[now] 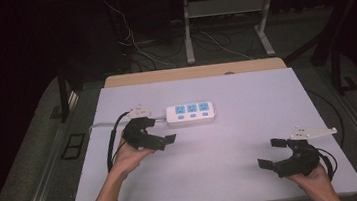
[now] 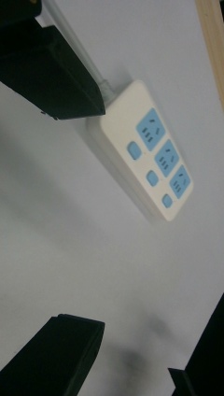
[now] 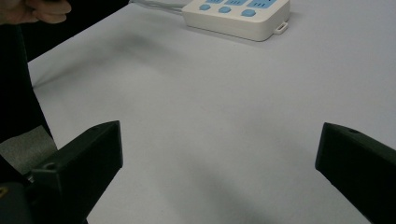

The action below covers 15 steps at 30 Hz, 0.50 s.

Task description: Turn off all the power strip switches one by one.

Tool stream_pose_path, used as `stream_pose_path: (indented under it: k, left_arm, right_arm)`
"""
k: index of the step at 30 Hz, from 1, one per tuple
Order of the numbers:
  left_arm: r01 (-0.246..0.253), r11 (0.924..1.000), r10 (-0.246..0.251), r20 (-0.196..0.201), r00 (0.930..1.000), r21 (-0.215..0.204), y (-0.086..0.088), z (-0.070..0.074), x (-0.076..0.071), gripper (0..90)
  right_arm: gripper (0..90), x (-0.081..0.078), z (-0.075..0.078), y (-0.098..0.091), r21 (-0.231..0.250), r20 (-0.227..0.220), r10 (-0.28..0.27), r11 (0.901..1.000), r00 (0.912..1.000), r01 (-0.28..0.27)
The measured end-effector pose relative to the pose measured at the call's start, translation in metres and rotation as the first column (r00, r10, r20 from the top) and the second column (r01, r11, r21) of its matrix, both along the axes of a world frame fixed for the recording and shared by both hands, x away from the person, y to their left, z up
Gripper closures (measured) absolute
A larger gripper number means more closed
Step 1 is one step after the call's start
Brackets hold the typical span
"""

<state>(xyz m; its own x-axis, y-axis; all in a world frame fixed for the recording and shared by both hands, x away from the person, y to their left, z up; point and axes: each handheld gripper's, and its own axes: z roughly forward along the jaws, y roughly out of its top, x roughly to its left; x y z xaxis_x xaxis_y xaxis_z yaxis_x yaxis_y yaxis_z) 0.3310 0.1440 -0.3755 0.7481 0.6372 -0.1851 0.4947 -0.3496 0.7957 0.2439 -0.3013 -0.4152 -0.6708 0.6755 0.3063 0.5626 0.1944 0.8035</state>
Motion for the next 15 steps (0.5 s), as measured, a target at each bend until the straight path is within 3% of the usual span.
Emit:
stream_pose_path:
  k: [3, 15]
  left_arm:
    - [-0.02, 0.9996, 0.02, 0.021, 0.9996, -0.019, 0.01, -0.008, -0.012, 0.0]
    - [-0.069, 0.9942, 0.072, 0.027, 0.9971, -0.082, 0.037, -0.044, -0.055, 0.0]
  right_arm:
    - [0.6, 0.0, 0.0, 0.0, 0.002, -0.001, -0.001, 1.0, 1.0, 0.001]
    - [0.6, 0.0, -0.002, 0.001, 0.004, -0.007, -0.001, 1.0, 1.0, 0.001]
